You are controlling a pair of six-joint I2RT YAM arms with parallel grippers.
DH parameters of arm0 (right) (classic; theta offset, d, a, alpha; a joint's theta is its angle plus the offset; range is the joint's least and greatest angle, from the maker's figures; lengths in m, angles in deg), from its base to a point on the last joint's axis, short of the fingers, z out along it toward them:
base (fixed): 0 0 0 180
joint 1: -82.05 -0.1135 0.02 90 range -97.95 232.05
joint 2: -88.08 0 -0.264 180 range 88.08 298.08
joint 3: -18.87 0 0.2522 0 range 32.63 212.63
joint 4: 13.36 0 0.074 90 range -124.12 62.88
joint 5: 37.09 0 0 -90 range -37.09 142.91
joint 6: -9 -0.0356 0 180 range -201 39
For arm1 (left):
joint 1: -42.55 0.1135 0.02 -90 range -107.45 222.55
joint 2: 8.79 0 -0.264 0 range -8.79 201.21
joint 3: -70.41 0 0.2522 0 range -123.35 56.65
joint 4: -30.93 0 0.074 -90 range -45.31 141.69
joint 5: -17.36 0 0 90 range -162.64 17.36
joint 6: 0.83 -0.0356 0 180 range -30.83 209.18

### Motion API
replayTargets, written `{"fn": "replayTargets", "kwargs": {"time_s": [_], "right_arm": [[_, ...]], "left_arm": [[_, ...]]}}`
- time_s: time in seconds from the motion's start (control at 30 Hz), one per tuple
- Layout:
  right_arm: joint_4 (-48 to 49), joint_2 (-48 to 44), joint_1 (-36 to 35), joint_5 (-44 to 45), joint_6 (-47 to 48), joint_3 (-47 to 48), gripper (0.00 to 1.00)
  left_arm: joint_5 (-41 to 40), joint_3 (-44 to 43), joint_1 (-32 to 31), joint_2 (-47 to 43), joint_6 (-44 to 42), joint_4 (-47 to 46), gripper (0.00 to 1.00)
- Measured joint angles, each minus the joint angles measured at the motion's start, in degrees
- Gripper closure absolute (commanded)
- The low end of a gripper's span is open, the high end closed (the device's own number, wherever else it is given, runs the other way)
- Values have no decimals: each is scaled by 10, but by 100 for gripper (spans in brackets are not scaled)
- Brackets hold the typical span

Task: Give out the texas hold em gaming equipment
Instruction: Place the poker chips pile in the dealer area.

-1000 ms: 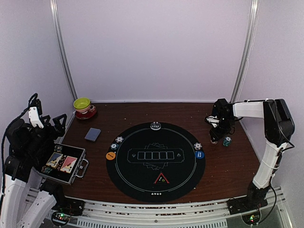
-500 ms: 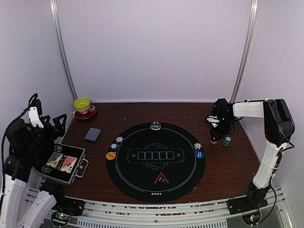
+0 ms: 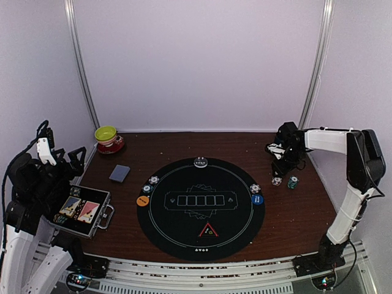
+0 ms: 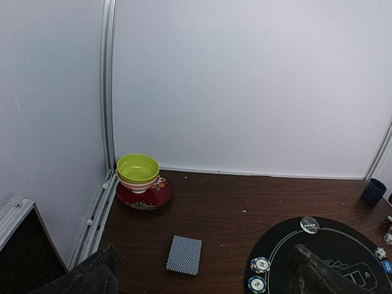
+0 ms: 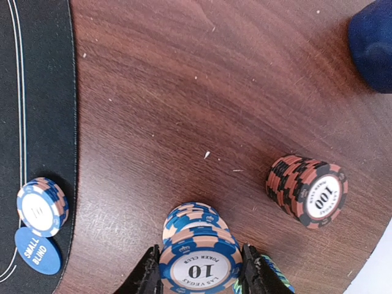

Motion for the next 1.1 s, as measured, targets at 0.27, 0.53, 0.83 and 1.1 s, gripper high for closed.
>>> {"fn": "replayTargets", "kwargs": {"time_s": [0.27, 0.53, 0.83, 1.1], "right_arm": [[5, -23, -2, -13, 0, 0, 70], [9, -40, -31, -15, -1, 4, 71], [3, 42, -124, -3, -3, 147, 71], [-21, 213, -168, 7, -2, 384, 71]], "left_arm": [[0, 0, 0, -1, 0, 0, 2], [0, 0, 0, -3, 0, 0, 2], [0, 0, 2, -3, 0, 0, 2], [0, 0, 5, -2, 0, 0, 2]]}}
